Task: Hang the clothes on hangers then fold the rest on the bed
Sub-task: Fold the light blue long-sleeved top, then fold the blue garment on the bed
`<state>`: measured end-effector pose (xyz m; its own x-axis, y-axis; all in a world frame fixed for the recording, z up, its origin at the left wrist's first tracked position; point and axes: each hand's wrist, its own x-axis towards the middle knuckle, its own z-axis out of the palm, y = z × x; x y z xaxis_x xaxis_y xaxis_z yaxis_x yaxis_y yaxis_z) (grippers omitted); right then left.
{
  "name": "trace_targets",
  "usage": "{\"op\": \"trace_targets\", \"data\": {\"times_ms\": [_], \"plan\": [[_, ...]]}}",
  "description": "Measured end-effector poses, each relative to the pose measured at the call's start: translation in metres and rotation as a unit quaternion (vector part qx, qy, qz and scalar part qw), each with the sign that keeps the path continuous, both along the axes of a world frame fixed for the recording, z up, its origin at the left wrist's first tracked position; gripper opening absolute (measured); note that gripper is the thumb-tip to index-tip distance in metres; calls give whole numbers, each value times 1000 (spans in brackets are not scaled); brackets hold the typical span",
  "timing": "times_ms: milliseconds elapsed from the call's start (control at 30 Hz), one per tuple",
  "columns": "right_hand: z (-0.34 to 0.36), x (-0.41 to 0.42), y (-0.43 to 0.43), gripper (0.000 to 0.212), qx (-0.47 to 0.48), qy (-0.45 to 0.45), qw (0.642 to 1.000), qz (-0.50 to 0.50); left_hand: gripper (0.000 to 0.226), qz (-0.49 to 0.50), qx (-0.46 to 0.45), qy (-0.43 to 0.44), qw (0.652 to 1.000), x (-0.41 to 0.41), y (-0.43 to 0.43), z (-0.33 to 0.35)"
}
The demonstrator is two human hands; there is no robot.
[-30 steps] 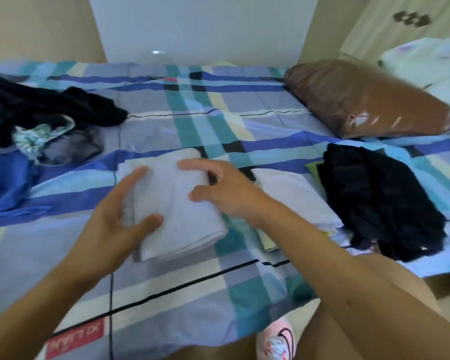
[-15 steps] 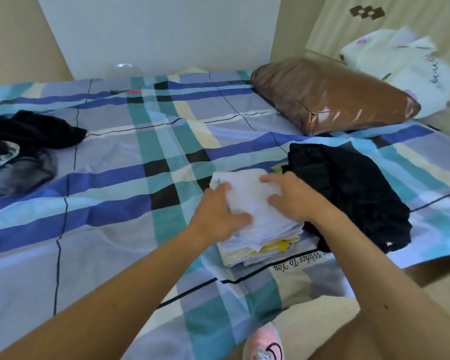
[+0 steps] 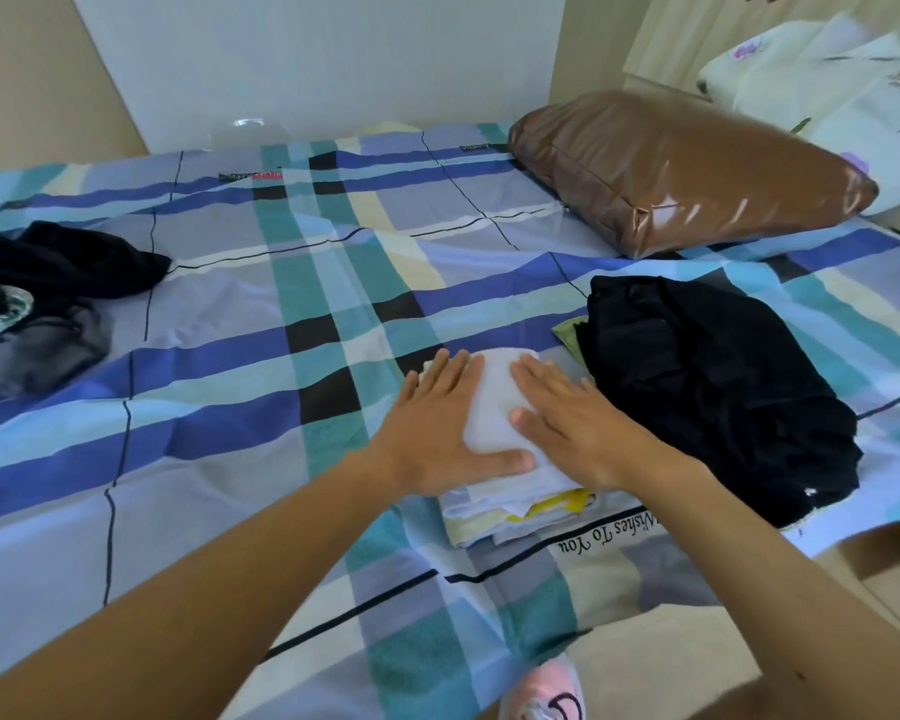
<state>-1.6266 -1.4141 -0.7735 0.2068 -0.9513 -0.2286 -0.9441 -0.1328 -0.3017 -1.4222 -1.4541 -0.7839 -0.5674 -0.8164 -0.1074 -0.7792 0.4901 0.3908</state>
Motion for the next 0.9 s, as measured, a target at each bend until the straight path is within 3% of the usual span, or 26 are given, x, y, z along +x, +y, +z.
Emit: {"op": "trace_targets", "data": {"times_ms": [100, 167, 300, 400, 600, 733, 900], "plan": [[-12, -2, 11, 103, -1, -9, 1000, -5, 141, 30, -18, 60, 998, -4, 21, -20], [-16, -3, 12, 112, -2, -17, 1000, -12, 142, 44, -24, 92, 994, -4, 29, -27], [-1, 5, 10, 81, 16, -1, 1000, -26, 142, 50, 3, 106, 993, -3, 27, -17], [24, 20, 6, 73, -42, 16, 997, -55, 131, 37, 27, 132, 990, 11, 24, 1], [84, 92, 1, 66, -122, -142, 982, -17, 92, 51, -43, 202, 977, 85, 31, 44], [104, 163, -17, 55, -77, -273, 957, 61, 71, 160, -89, 250, 951, 169, 45, 61], [94, 235, -38, 41, -28, -342, 935, 91, 47, 338, -70, 230, 910, 278, 60, 56]]}}
